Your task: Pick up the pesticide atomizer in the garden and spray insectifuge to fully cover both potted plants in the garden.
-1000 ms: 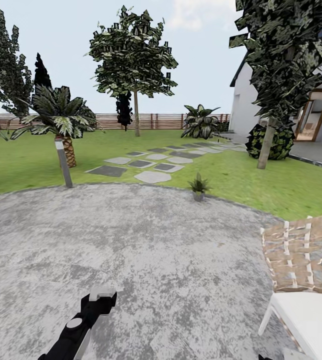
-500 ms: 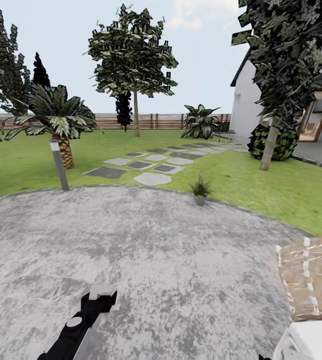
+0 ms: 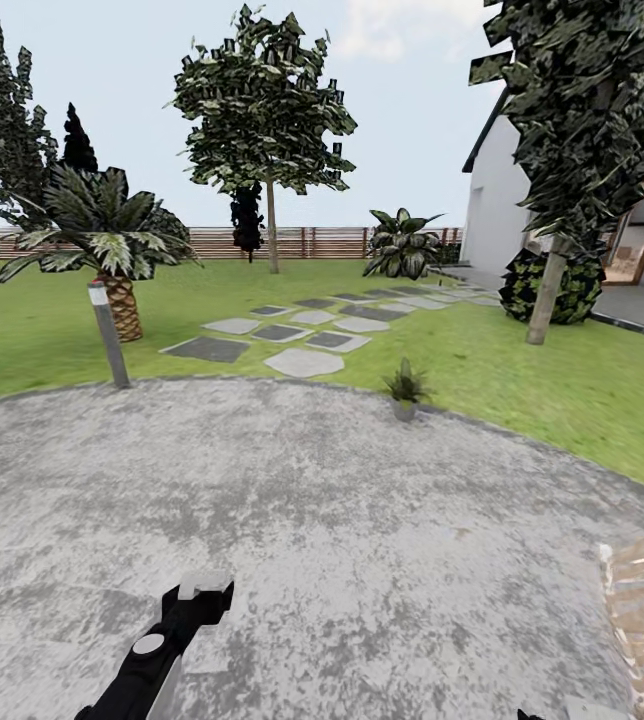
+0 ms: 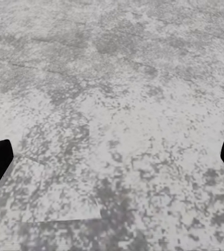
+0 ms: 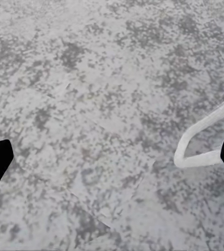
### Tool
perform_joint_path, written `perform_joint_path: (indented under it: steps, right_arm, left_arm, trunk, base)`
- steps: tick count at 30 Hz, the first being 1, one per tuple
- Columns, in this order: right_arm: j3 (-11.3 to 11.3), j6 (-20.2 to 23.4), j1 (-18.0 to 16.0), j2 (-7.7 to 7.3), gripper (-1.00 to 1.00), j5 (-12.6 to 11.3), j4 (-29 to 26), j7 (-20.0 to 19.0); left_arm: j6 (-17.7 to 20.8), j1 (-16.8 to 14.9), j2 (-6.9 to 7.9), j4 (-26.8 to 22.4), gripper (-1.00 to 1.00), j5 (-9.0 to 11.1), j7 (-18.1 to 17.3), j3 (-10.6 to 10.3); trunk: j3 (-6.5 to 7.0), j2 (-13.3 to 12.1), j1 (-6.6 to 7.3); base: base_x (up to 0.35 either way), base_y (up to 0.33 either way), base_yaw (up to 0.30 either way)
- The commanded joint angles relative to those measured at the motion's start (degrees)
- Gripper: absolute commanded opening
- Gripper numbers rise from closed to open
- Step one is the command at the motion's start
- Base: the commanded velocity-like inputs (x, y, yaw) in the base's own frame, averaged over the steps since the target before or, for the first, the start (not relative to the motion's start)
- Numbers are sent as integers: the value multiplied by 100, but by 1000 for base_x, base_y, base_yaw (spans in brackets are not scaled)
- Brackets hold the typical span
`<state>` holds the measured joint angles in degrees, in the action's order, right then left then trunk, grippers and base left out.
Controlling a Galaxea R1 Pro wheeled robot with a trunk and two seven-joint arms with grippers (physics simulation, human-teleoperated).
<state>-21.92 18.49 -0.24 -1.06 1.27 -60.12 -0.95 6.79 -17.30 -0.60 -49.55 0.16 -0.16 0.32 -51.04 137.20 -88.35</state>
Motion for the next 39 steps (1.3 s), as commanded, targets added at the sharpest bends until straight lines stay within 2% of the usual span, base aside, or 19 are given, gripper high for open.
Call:
perform_joint_path:
  steps: [1,24,39]
  right_arm:
    - [-5,32,-2,1,100,13,-9,-10]
    - [-5,32,-2,1,100,13,-9,-10]
    - [-5,32,-2,1,100,13,-9,-10]
  left_arm:
    - [33,-1,-2,-9,100,2,-2,3]
    - [33,-1,-2,-8,100,2,-2,3]
    - [33,-1,-2,-7,100,2,-2,3]
  trunk:
    - [-6,2,-2]
    - [-6,2,-2]
    - [-6,2,-2]
  base:
    - [339,26,0]
    - [339,68,0]
    - [339,7,0]
